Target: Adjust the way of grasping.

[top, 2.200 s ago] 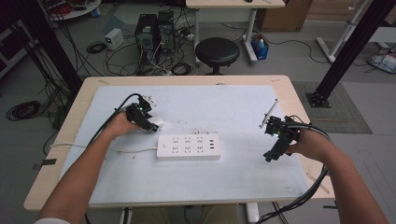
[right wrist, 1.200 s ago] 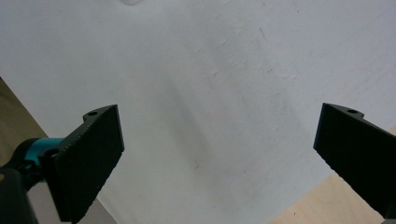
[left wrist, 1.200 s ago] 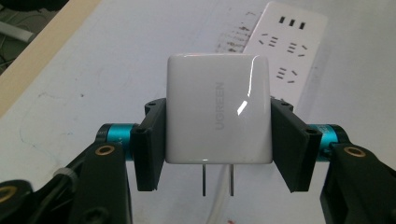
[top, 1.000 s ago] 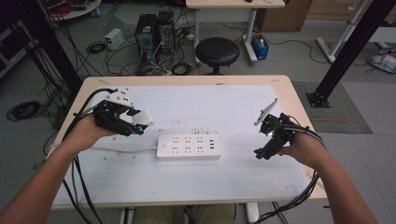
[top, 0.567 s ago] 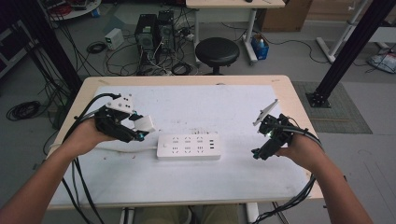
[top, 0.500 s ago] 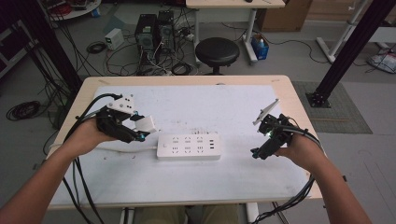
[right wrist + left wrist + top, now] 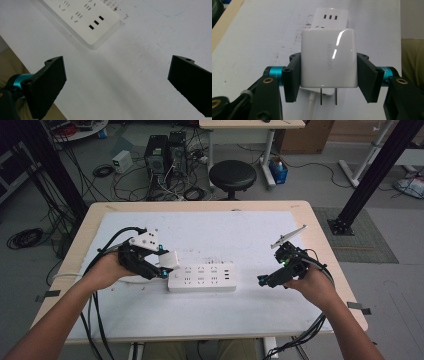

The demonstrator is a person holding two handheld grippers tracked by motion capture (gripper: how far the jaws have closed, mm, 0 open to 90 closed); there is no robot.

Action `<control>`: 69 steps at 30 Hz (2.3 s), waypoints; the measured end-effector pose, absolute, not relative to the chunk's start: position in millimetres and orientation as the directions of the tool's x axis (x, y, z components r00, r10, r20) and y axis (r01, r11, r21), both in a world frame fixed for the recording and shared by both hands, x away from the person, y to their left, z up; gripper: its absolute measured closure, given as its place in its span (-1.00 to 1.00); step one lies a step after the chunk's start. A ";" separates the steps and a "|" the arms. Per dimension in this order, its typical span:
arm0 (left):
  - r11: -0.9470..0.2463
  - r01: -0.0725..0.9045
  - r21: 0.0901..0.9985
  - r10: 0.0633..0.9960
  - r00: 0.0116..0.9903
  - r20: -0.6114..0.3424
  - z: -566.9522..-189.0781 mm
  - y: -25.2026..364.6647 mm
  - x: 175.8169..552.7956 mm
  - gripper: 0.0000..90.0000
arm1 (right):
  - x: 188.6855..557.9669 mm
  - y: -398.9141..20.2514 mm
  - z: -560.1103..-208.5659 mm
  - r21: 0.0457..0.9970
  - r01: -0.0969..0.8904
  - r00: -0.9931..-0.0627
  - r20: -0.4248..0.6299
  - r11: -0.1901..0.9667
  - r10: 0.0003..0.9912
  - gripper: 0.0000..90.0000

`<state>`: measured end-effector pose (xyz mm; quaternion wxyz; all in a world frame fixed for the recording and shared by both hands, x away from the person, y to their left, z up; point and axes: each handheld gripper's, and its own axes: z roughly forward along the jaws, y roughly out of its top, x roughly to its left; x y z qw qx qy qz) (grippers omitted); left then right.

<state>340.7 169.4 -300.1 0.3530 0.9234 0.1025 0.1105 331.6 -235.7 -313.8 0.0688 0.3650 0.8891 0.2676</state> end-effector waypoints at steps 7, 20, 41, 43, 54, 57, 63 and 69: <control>-0.724 0.071 0.686 0.232 0.962 0.145 -305.0 154.0 334.3 -0.06 | 324.4 -229.5 -315.3 0.578 0.618 -0.718 0.139 0.533 0.682 -0.98; -0.720 -0.003 0.694 0.152 0.975 0.162 -310.6 124.8 324.1 -0.06 | 317.8 -225.8 -314.9 0.633 0.731 -0.626 0.475 0.253 0.619 -0.98; -0.686 -0.057 0.725 0.093 0.982 0.165 -312.5 89.4 322.7 -0.06 | 327.1 -201.7 -328.1 0.489 0.863 -0.485 0.736 0.125 0.472 -0.92; -0.683 -0.060 0.728 0.089 0.982 0.164 -312.7 85.3 322.6 -0.06 | 329.2 -194.6 -329.3 0.478 0.868 -0.483 0.744 0.136 0.462 -0.92; -0.680 -0.084 0.728 0.070 0.982 0.178 -314.6 71.5 322.9 -0.06 | 341.4 -165.6 -342.3 0.385 0.906 -0.421 0.800 0.172 0.426 -0.69; -0.678 -0.088 0.730 0.065 0.982 0.179 -315.0 70.5 322.9 -0.06 | 343.5 -162.9 -346.7 0.354 0.921 -0.389 0.830 0.163 0.399 -0.62; -0.679 -0.091 0.728 0.064 0.981 0.183 -316.2 68.3 322.6 -0.06 | 346.7 -159.3 -354.8 0.312 0.938 -0.346 0.867 0.149 0.358 -0.36; -0.684 -0.096 0.723 0.069 0.978 0.195 -316.2 68.6 322.3 -0.06 | 349.2 -160.2 -358.6 0.284 0.949 -0.314 0.892 0.136 0.326 -0.08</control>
